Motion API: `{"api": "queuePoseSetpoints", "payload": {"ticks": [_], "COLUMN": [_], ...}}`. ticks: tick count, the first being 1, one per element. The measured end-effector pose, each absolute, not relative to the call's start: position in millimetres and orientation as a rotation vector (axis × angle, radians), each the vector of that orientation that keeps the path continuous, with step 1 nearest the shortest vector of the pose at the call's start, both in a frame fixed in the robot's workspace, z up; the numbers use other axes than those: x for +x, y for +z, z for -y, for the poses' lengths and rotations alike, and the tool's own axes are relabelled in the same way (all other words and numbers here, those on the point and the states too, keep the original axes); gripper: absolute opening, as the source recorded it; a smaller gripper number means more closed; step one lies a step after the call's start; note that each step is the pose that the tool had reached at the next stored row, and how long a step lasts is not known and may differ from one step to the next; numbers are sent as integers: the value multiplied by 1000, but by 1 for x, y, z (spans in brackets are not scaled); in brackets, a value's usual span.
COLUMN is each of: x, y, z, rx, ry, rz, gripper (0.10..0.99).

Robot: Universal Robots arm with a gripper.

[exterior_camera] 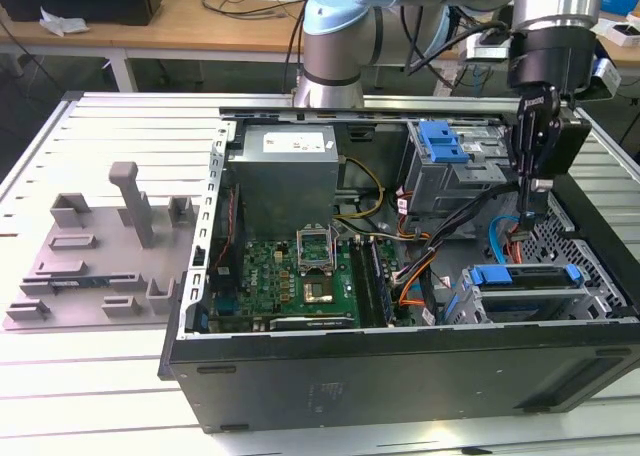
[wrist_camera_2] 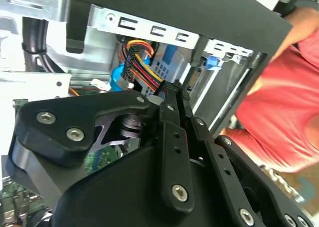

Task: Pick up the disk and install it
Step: 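Insert the first disk wire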

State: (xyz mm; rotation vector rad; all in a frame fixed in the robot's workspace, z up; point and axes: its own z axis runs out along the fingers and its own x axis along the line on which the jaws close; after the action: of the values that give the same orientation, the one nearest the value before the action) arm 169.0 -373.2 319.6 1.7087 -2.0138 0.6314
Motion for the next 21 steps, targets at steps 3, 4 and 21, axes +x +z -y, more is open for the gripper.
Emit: {"api": "queuePoseSetpoints", "payload": {"ticks": [3, 4, 21], "x": [169, 169, 169], "y": [325, 329, 350], "z": [379, 382, 436], "rx": [1734, 1742, 1881], "ry": [590, 577, 323], "rz": [2043, 2052, 2207], "gripper": [165, 165, 165]}}
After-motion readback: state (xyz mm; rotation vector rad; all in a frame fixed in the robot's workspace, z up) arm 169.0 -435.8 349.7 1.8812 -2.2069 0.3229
